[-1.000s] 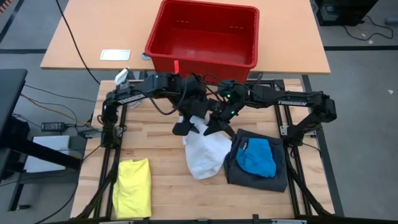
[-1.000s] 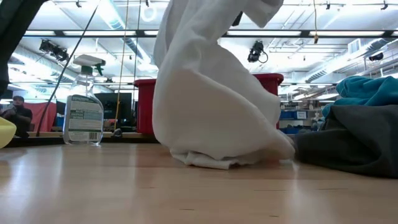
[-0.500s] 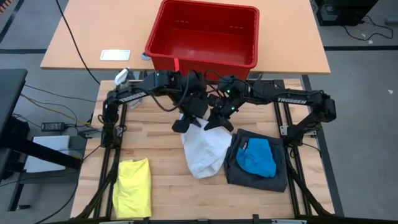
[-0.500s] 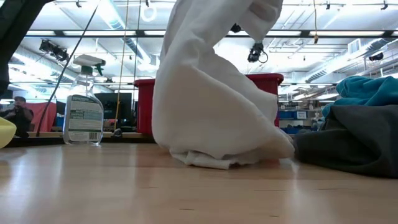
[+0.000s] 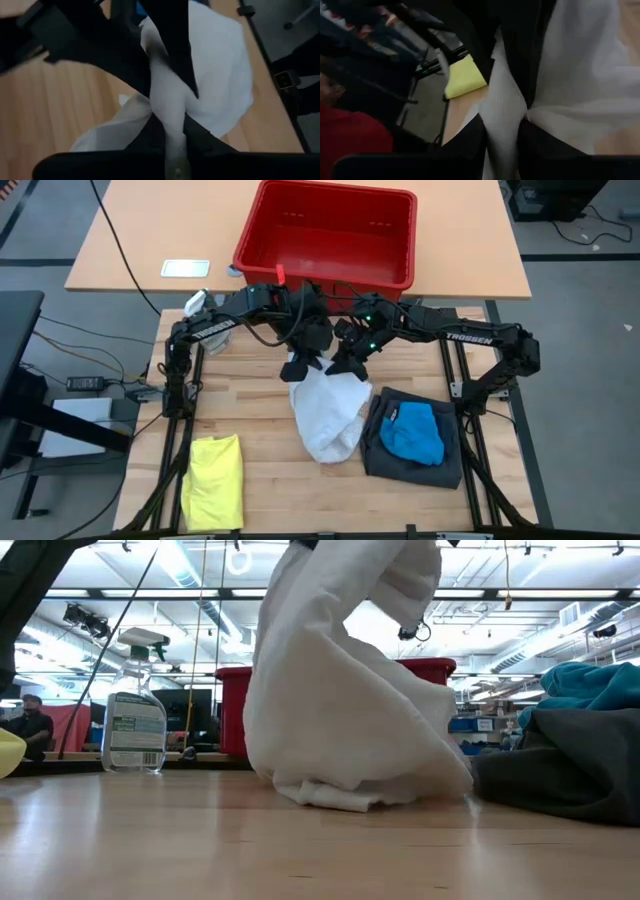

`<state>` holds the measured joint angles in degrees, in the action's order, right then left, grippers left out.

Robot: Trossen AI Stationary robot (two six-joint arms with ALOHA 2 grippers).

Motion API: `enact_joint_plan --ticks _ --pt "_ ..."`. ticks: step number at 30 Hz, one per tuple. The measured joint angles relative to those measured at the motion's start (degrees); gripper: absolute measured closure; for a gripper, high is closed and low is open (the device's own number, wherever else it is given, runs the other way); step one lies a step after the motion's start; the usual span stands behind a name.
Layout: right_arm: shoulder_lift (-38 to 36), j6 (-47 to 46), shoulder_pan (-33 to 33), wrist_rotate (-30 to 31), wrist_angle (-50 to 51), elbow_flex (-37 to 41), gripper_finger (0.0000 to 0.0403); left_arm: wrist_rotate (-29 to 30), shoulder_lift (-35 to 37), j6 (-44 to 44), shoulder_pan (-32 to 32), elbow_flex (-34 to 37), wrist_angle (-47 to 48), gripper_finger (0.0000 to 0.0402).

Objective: Fold laundry
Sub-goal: Remove the white polo from the red laundry bin, then fold the white polo

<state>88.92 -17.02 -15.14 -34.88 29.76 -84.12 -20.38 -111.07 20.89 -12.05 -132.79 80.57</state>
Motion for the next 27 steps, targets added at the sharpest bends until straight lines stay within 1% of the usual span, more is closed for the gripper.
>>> enact_joint_plan --ticks 3,4,8,13,16,18,24,27 --pt "-0.2 -3.2 -0.3 7.7 1.2 0.0 0.0305 1.7 0.0 -1.1 -0.9 0.0 0.9 0.0378" --pt "-0.4 -3.5 -0.5 9.2 1.5 0.0 0.0302 2.8 0.0 -1.3 -1.1 0.1 1.2 0.0378" --pt "-1.1 -4.0 -0.9 13.9 2.7 0.0 0.0279 6.6 0.0 -2.0 -1.7 0.1 3.3 0.0377" --pt "-3.9 -3.9 -1.3 18.9 5.6 0.0 0.0240 7.3 0.0 -6.1 -3.3 0.1 5.1 0.0376" --pt "-4.5 -3.8 -1.3 20.5 7.9 -0.1 0.0213 7.7 0.0 -7.8 -3.9 0.1 5.1 0.0376" --pt "-3.6 -3.8 -0.5 20.4 9.2 -0.1 0.0191 7.7 0.0 -7.9 -3.9 0.1 5.1 0.0375" --pt "0.8 -3.2 3.3 18.1 8.2 -0.1 0.0124 7.7 0.0 -7.9 -3.9 0.1 5.4 0.0375" --pt "3.0 -3.0 4.1 17.9 7.5 -0.1 0.0106 8.0 0.0 -7.9 -3.9 0.1 5.4 0.0375"
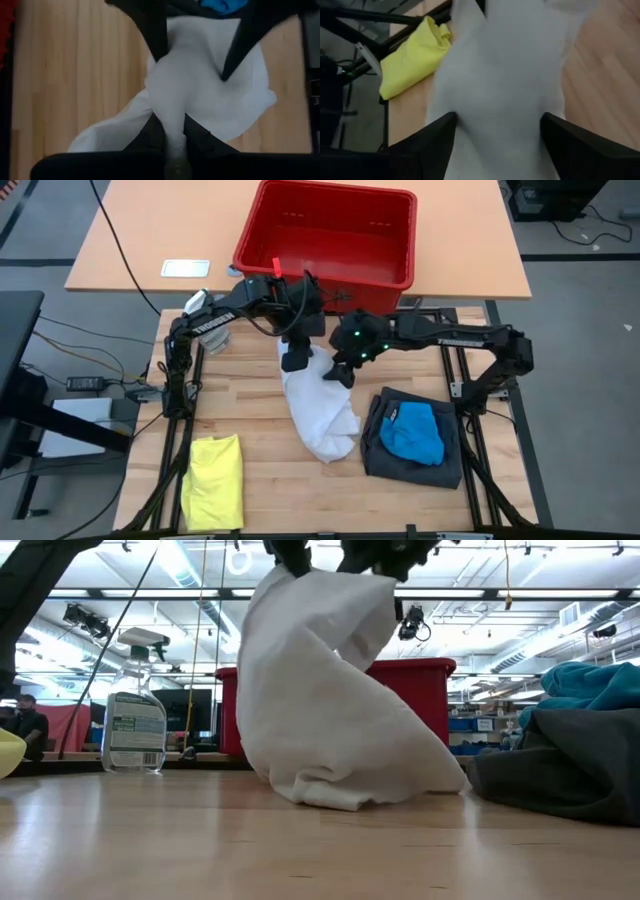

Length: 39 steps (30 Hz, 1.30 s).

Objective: Fold laundry
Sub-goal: Fold the white polo

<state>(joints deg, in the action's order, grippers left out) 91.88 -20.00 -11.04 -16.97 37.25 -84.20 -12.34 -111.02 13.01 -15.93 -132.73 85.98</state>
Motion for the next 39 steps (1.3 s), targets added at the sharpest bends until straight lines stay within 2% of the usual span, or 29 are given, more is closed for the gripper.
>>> enact_joint_plan --ticks 3,5,7,10,11,18,23,28,31,33,36,39 --pt "1.8 -2.4 0.4 -0.4 -0.7 0.0 0.0122 2.4 0.0 -0.1 -0.3 0.0 0.0 0.0375" --pt "2.4 -2.1 0.7 -0.3 -1.6 0.0 0.0162 2.7 0.0 -1.5 -0.8 0.0 0.0 0.0375" --pt "2.7 -1.5 0.7 0.8 -2.5 0.0 0.0226 2.7 0.0 -3.4 -1.4 0.0 -0.1 0.0375" --pt "2.7 0.3 0.1 4.0 -3.3 0.0 0.0351 2.8 0.0 -5.2 -2.5 0.0 -0.8 0.0375" --pt "2.4 1.4 -0.3 5.2 -3.4 0.0 0.0374 3.0 0.0 -5.8 -2.9 0.0 -0.9 0.0375" --pt "-0.3 6.2 -4.0 24.7 -3.3 0.1 0.0387 9.1 0.5 -6.5 -7.3 0.0 -4.2 0.0375" --pt "-3.6 18.2 -2.8 38.7 -3.4 -4.4 0.0387 11.3 3.9 -7.9 -8.4 -0.1 -9.1 0.0375" --pt "-4.0 29.5 -0.1 45.4 -2.5 -13.1 0.0387 13.1 9.3 -8.1 -6.5 -0.2 -16.4 0.0375" --pt "-4.0 30.0 1.3 46.3 -0.7 -14.7 0.0387 14.0 11.2 -10.1 -4.5 -0.2 -18.2 0.0375" --pt "-3.9 26.5 2.3 45.5 3.1 -14.7 0.0387 14.0 11.3 -12.1 -2.9 -0.1 -15.6 0.0375" --pt "-3.8 16.8 3.4 37.6 10.5 -13.6 0.0387 13.6 9.1 -17.7 0.4 0.0 -9.2 0.0375" --pt "-3.8 6.7 5.0 25.1 13.1 -8.4 0.0387 13.0 6.2 -22.0 5.4 3.1 -5.2 0.0375"
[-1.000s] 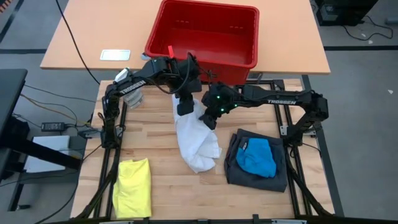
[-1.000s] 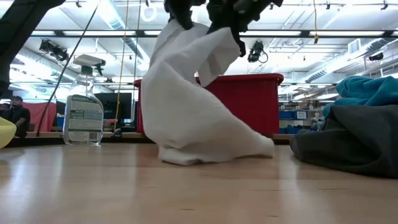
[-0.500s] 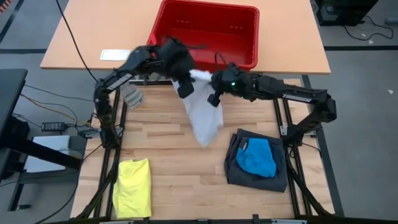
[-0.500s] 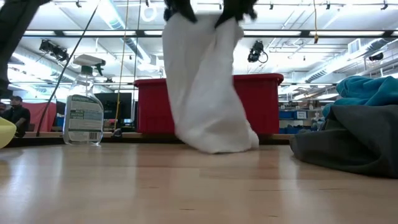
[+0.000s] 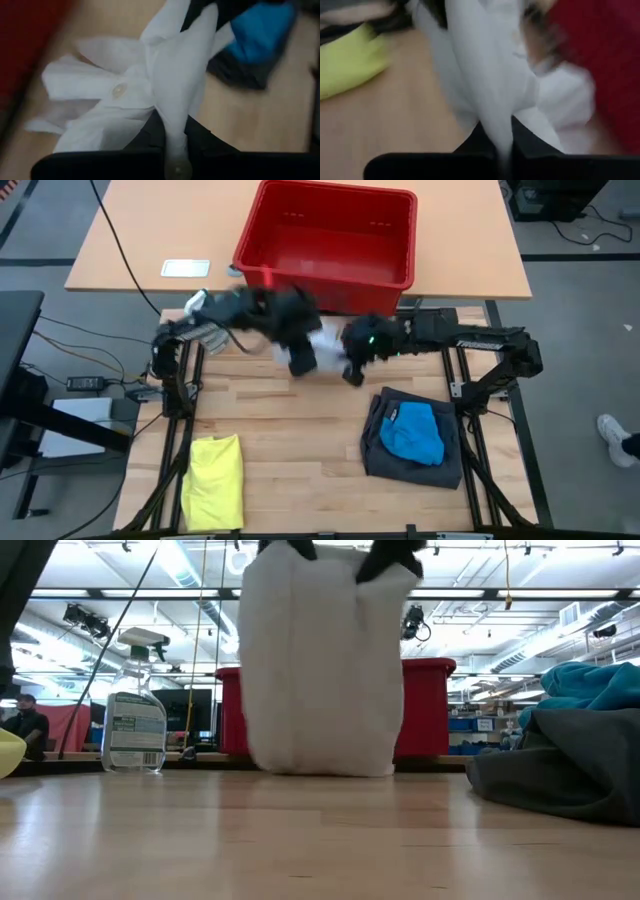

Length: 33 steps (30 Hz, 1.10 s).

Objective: Fold laundry
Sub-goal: Fold the white polo

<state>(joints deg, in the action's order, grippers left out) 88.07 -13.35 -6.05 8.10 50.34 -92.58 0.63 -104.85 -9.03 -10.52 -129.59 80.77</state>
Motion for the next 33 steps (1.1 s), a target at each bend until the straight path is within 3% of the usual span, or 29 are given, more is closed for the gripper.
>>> enact_joint_plan --ticks 4,7,13,16,23,33 --pt "-0.2 -10.5 3.8 -15.3 -4.8 11.1 0.0387 -7.3 -2.3 -4.7 6.5 10.5 -4.5 0.0374" --pt "0.0 -18.1 7.8 -19.4 -11.6 19.9 0.0387 -11.0 -3.1 -10.4 9.5 19.6 -10.3 0.0374" --pt "0.0 -23.8 10.2 -20.2 -25.6 31.4 0.0387 -12.4 -2.6 -16.7 10.9 30.9 -21.3 0.0374" --pt "-0.1 -22.3 7.4 -20.2 -28.7 34.2 0.0387 -12.3 -2.8 -16.9 9.0 32.6 -22.9 0.0374" --pt "-0.1 -13.0 -2.7 -19.7 -31.3 37.2 0.0384 -5.7 -2.9 -16.7 1.5 36.2 -26.8 0.0374" --pt "-0.8 -17.5 -10.3 -9.9 -24.4 38.3 0.0218 -4.1 -3.1 -17.4 -7.5 46.0 -31.8 0.0370"
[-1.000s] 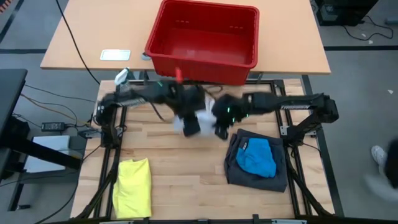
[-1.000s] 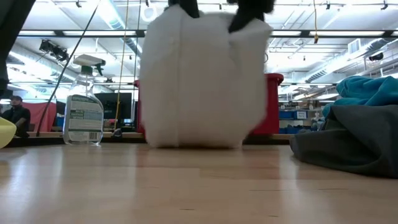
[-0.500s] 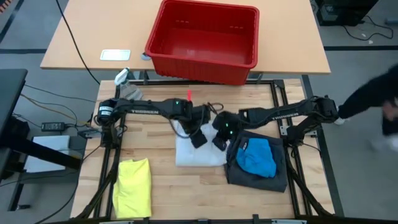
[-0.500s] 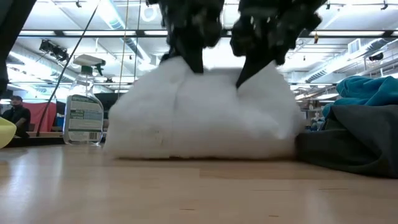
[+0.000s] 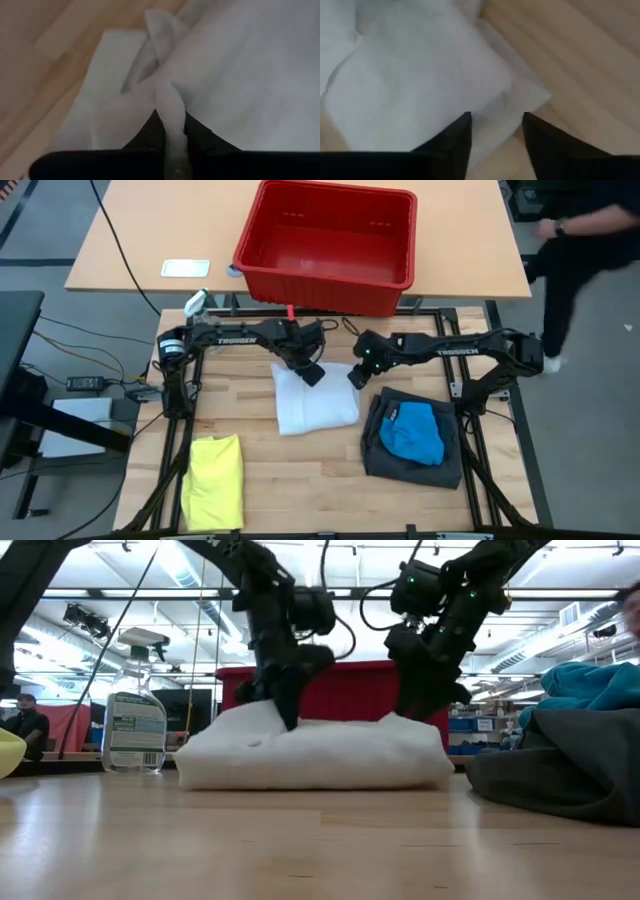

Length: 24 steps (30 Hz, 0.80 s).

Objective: Fold laundry
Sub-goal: Fold the white polo

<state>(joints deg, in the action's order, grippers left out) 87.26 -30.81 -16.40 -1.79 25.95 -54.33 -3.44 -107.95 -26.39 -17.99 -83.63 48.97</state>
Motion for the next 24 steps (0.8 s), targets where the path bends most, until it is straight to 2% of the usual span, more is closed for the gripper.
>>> enact_joint_plan --ticks 5,13,18,24 --pt "-0.8 0.8 2.0 -0.2 -4.3 0.0 0.0187 0.7 -0.1 0.5 -1.4 1.0 -2.9 0.0328" --pt "-0.2 -1.0 6.5 0.6 -13.2 0.0 0.0191 2.5 1.0 5.4 -4.4 -3.0 -1.1 0.0234" --pt "5.5 -2.5 6.9 1.8 -16.6 -0.1 0.0191 2.2 3.0 9.9 -6.9 -3.1 -0.3 0.0201" --pt "13.2 -4.3 7.2 6.2 -19.2 -0.1 0.0194 -7.5 5.4 14.8 -6.6 -3.1 -1.8 0.0197"
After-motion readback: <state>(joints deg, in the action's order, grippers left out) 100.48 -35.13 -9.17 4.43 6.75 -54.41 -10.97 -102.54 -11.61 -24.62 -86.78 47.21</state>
